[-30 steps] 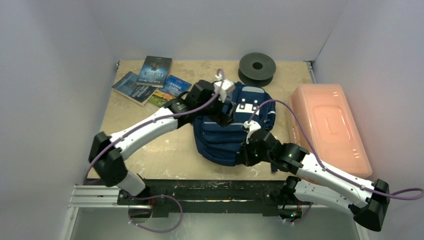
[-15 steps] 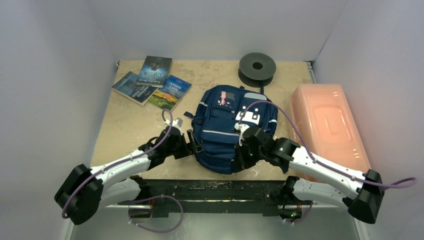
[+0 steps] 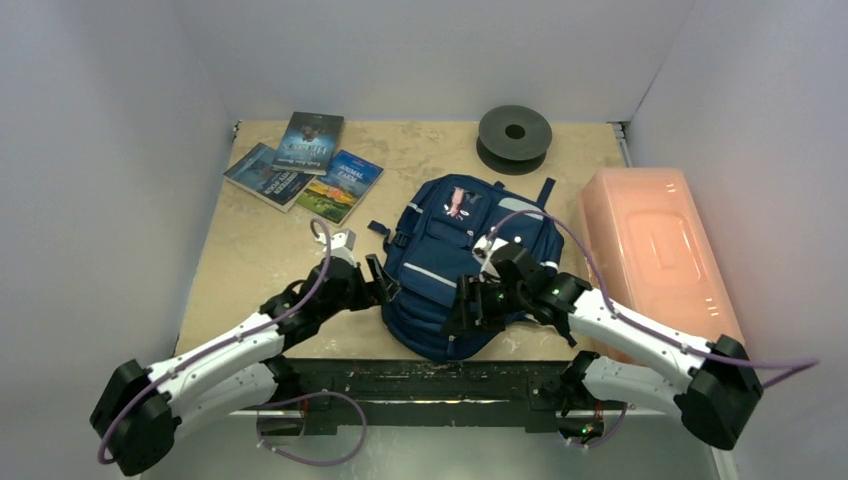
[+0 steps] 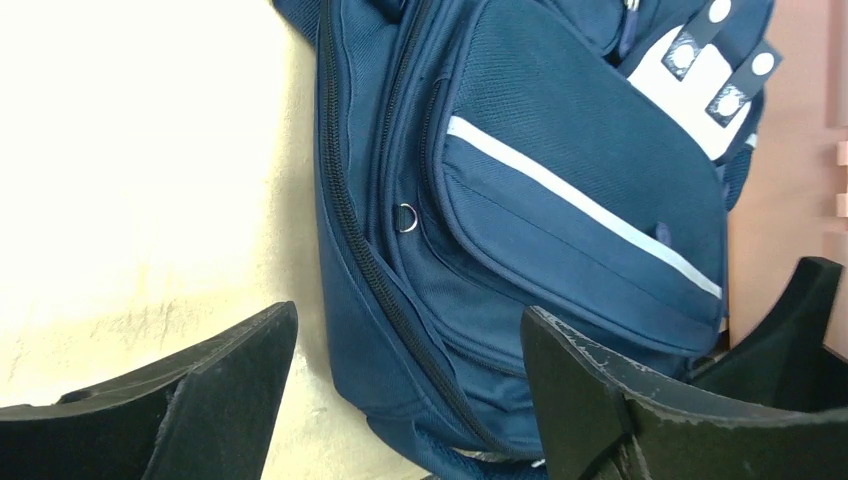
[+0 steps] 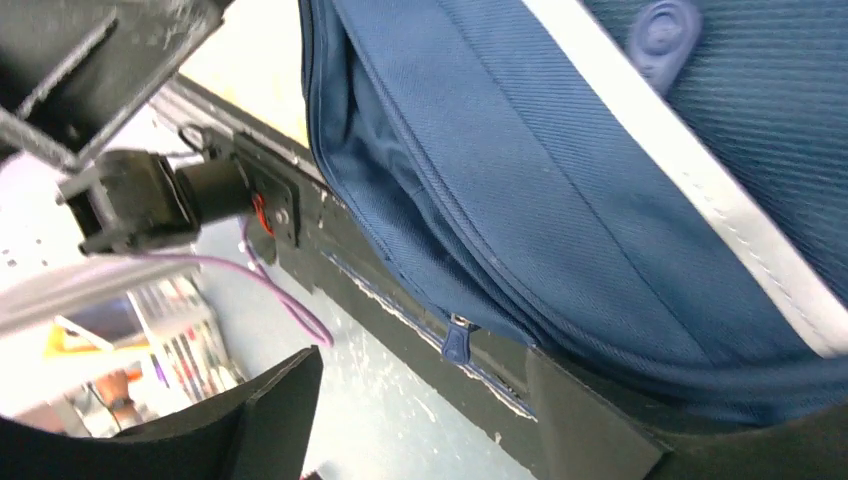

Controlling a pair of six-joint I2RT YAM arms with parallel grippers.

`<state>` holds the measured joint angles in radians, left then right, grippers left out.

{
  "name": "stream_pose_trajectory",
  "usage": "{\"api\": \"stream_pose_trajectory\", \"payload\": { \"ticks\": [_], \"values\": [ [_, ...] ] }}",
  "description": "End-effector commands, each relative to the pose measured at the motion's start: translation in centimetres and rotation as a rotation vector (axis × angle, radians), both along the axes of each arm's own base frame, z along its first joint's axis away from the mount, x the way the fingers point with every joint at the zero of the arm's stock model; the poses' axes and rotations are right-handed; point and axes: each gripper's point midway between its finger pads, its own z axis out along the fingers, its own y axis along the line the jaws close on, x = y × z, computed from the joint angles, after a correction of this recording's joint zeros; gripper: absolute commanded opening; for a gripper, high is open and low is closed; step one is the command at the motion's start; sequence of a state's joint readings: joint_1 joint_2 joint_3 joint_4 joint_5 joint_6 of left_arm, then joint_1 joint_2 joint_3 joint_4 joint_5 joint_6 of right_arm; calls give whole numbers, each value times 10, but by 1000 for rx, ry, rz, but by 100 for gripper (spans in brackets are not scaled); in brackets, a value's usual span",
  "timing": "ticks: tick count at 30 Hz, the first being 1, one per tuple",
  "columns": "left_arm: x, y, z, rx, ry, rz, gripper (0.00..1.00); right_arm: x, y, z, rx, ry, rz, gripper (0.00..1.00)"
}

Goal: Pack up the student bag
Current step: Unzip the student bag at the center of the board.

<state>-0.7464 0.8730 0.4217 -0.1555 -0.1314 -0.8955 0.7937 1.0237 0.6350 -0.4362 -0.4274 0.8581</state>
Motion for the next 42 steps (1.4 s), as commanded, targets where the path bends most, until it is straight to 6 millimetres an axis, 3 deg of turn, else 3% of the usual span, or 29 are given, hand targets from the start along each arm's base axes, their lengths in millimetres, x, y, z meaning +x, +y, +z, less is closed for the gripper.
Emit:
{"api": "stream_pose_trajectory", "payload": {
  "ticks": [1, 4, 8, 13, 18, 23, 25, 27, 31, 35, 42],
  "values": [
    [-12, 10, 19, 67, -33, -2, 79, 19, -18, 6, 6, 39, -287, 85],
    [-27, -4, 34, 54, -63, -36, 75, 19, -31, 7, -1, 83, -412, 96],
    [-49, -39, 60, 84, -123, -106, 66, 4, -47, -13, -53, 204, -515, 96],
    [-81, -87, 83, 210, -190, -139, 67, -11, -65, -34, -97, 298, -612, 95],
    [-100, -131, 69, 303, -159, -184, 65, 1, -59, -30, 27, 275, -679, 85],
    [-109, -145, 55, 310, -94, -187, 46, 25, -53, -20, 91, 216, -750, 83],
    [-114, -148, 49, 310, -59, -187, 45, 32, -48, -18, 119, 229, -776, 82],
    [-118, -153, 41, 310, -34, -190, 46, 37, -42, -14, 147, 230, -777, 70],
    [-122, -156, 30, 311, 11, -142, 56, 39, -38, -5, 131, 229, -762, 30],
    [-125, -148, 22, 345, 85, -36, 57, 37, -37, 2, 127, 230, -741, 3],
    [-117, -128, 16, 384, 109, 120, 53, 37, -39, 6, 163, 247, -778, 0]
  ]
}}
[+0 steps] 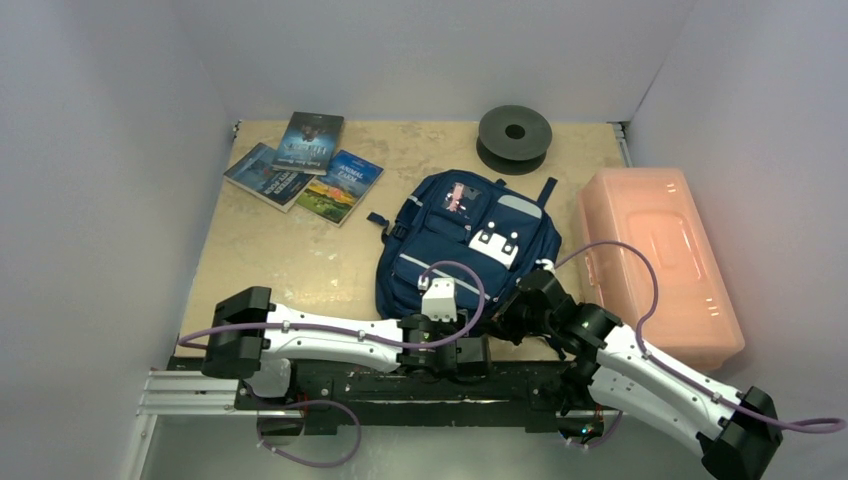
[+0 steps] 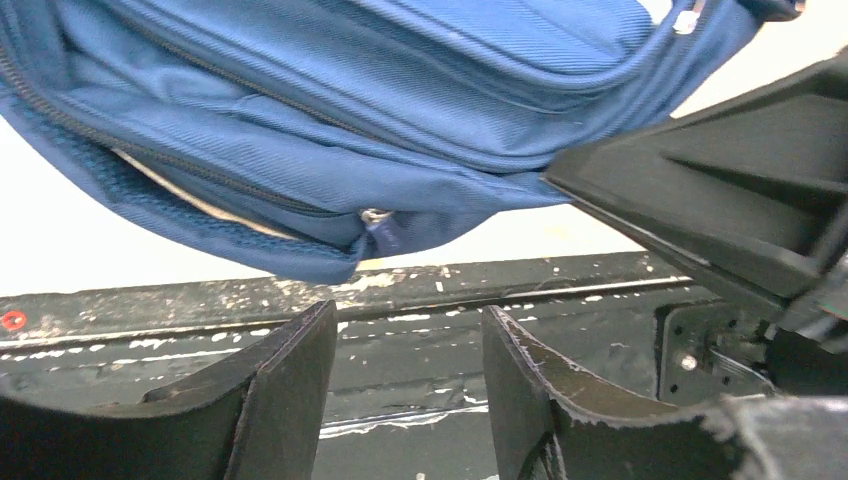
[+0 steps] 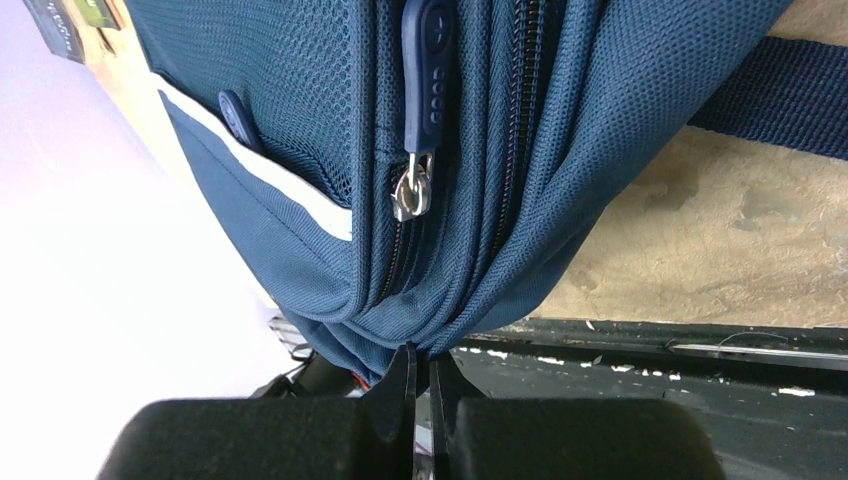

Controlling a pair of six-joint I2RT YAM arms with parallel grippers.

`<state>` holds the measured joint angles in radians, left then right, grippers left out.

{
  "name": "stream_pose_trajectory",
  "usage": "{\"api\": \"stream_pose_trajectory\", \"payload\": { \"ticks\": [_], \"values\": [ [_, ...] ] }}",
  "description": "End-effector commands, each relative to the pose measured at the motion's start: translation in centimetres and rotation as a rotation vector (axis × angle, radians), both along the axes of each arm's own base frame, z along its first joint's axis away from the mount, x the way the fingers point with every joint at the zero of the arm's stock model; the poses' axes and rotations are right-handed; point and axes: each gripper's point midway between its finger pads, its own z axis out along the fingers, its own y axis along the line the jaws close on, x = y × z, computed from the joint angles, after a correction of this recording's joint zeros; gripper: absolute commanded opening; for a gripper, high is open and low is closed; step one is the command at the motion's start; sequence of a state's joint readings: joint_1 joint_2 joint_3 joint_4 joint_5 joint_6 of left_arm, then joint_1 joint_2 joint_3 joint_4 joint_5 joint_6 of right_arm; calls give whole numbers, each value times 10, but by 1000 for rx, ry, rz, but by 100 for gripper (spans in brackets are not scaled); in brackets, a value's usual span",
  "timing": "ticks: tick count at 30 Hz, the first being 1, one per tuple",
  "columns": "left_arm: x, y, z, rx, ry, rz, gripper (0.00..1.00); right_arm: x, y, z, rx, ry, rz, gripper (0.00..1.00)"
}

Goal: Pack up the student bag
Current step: Unzip the student bag at the center of the board.

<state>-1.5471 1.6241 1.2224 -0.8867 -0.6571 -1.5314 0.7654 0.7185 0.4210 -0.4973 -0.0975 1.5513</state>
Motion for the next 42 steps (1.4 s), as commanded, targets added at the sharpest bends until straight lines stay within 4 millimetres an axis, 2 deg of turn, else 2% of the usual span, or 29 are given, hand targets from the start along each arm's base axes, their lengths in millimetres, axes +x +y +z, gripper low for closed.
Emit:
{"api": "stream_pose_trajectory", "payload": {
  "ticks": [1, 6, 12, 27, 35, 42],
  "values": [
    [9, 18, 4, 18, -20, 143, 52, 15, 7, 31, 95, -60, -65, 0],
    [21, 18, 2, 47, -52, 196, 44, 18, 4, 36, 103, -74, -94, 0],
    [32, 9, 8, 65, -109, 215, 42, 18, 5, 36, 99, -72, -87, 0],
    [41, 13, -13, 135, -99, 281, 33, 22, 6, 42, 95, -93, -91, 0],
    [45, 8, -19, 141, -104, 266, 16, 22, 5, 43, 107, -96, -98, 0],
    [52, 9, -21, 131, -126, 268, 17, 23, 6, 46, 107, -102, -97, 0]
  ]
}}
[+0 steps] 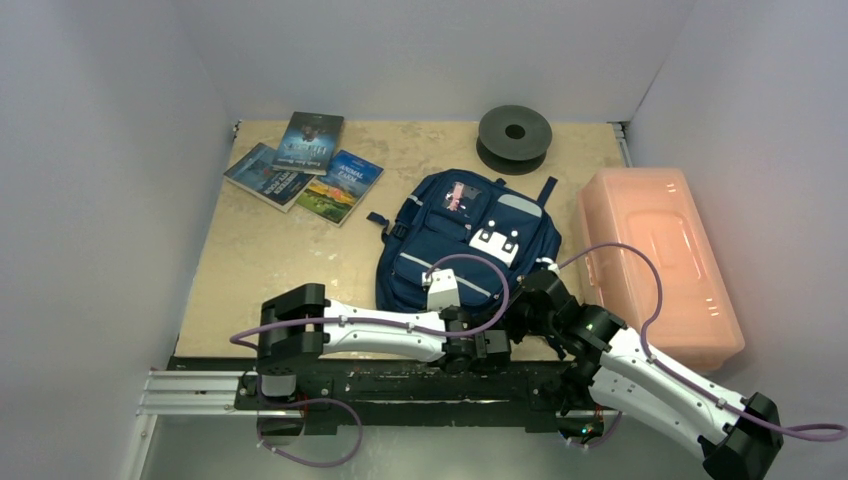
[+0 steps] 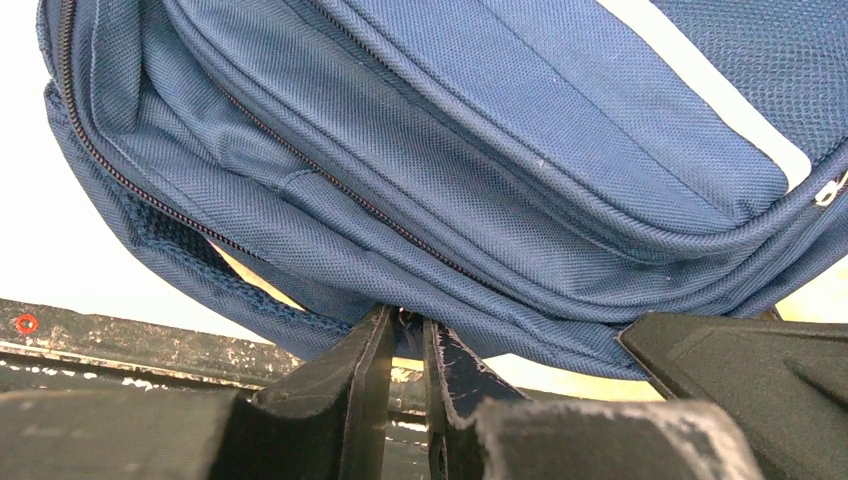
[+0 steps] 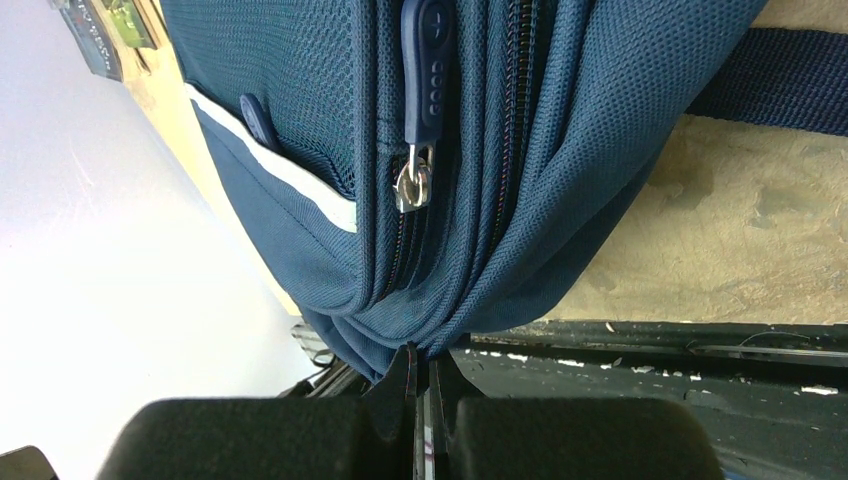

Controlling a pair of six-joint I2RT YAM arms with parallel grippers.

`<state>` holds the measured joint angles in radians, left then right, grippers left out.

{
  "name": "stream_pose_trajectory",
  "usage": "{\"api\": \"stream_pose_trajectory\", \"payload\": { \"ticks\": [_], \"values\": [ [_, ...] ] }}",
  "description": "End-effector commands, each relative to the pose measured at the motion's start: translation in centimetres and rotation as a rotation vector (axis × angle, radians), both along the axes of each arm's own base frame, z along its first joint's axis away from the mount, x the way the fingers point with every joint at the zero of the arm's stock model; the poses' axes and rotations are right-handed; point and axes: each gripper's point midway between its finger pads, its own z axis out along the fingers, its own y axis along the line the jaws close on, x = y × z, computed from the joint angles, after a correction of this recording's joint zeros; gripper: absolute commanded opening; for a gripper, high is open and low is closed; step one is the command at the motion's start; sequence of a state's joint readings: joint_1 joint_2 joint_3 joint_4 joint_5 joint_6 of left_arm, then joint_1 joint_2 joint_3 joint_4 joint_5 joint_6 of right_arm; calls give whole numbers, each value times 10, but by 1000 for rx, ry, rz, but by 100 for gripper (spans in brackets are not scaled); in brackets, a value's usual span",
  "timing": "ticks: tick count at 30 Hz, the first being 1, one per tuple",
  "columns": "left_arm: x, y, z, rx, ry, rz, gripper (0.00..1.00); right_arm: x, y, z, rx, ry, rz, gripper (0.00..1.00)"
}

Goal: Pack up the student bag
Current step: Unzip the student bag at the center of the board.

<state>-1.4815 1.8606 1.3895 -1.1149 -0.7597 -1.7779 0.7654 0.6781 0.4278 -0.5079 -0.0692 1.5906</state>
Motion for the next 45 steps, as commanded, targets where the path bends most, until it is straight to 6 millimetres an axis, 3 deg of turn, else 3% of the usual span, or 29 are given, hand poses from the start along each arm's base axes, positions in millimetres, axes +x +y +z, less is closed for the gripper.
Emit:
{"api": "stream_pose_trajectory", "payload": {
  "ticks": [1, 8, 11, 17, 21, 26, 33, 39, 41, 45],
  "values": [
    [14, 0, 7, -2, -65, -2, 17, 18, 7, 35, 74, -84, -51, 0],
    [21, 0, 11, -9, -115, -15, 9, 18, 6, 27, 65, -75, -53, 0],
    [23, -3, 8, -28, -123, -32, 21, 18, 9, 27, 79, -76, -52, 0],
    [27, -3, 3, -32, -117, -31, 30, 20, 9, 30, 75, -86, -49, 0],
    [31, -5, 2, -31, -127, -45, 23, 19, 8, 29, 75, -83, -52, 0],
    [35, -5, 10, -41, -155, -63, 0, 20, 6, 26, 58, -91, -54, 0],
    [24, -4, 30, -59, -107, -171, 0, 35, -9, 5, -104, -206, -28, 0],
    [2, 16, 43, -19, 26, -350, 0, 43, -37, -20, -231, -233, -119, 0],
    [-5, 28, 34, -2, 99, -398, 0, 47, -46, -12, -256, -267, -151, 0],
    [-5, 76, 10, 43, 177, -344, 0, 50, -62, 4, -338, -308, -170, 0]
  ]
}}
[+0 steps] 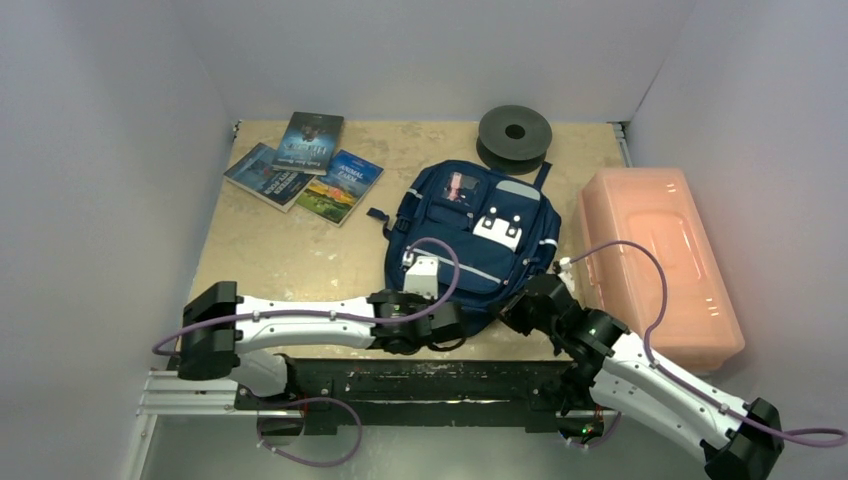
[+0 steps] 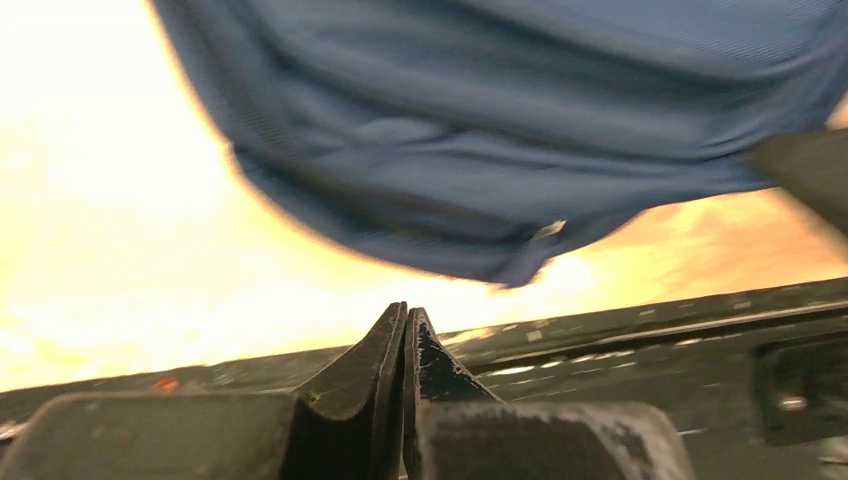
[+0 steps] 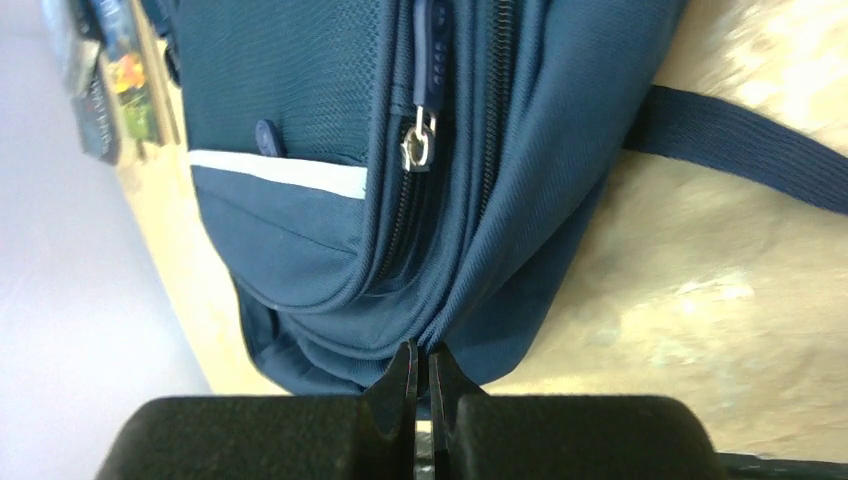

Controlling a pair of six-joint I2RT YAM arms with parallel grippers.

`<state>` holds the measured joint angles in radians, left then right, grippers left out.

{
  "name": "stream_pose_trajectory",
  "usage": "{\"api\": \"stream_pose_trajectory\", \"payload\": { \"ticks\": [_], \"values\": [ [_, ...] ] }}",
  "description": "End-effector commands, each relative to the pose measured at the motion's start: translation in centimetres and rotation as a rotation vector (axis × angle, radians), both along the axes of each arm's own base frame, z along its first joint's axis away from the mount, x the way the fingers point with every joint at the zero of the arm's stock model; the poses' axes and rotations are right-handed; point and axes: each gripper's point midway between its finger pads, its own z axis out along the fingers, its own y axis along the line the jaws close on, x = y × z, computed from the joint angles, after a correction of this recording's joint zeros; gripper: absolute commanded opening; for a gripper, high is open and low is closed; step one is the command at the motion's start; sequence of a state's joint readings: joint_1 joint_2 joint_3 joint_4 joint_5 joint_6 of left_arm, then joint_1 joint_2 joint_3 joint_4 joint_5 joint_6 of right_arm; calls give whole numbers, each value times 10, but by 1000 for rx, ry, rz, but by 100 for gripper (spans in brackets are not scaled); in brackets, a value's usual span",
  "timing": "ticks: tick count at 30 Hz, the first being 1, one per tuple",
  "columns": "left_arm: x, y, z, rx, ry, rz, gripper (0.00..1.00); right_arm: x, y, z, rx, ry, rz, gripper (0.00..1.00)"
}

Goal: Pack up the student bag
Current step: Unzip the student bag at the center of the board.

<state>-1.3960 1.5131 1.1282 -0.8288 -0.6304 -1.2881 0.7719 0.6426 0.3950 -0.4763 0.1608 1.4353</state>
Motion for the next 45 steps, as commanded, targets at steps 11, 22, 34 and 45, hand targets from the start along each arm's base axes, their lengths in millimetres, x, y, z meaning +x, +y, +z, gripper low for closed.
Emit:
{"api": "stream_pose_trajectory", "payload": {
  "ticks": [11, 22, 34, 45],
  "values": [
    [-20, -33, 12, -358, -21, -525, 54, 24, -25, 48, -215, -251, 58, 0],
    [15, -74, 15, -68, -63, -227, 53, 25, -17, 55, -190, -234, 68, 0],
    [14, -68, -6, 136, -43, -119, 49, 22, -17, 50, -170, -221, 57, 0],
    [19, -66, -20, 193, -14, -86, 23, 22, -23, 47, -191, -206, 31, 0]
  ]
}}
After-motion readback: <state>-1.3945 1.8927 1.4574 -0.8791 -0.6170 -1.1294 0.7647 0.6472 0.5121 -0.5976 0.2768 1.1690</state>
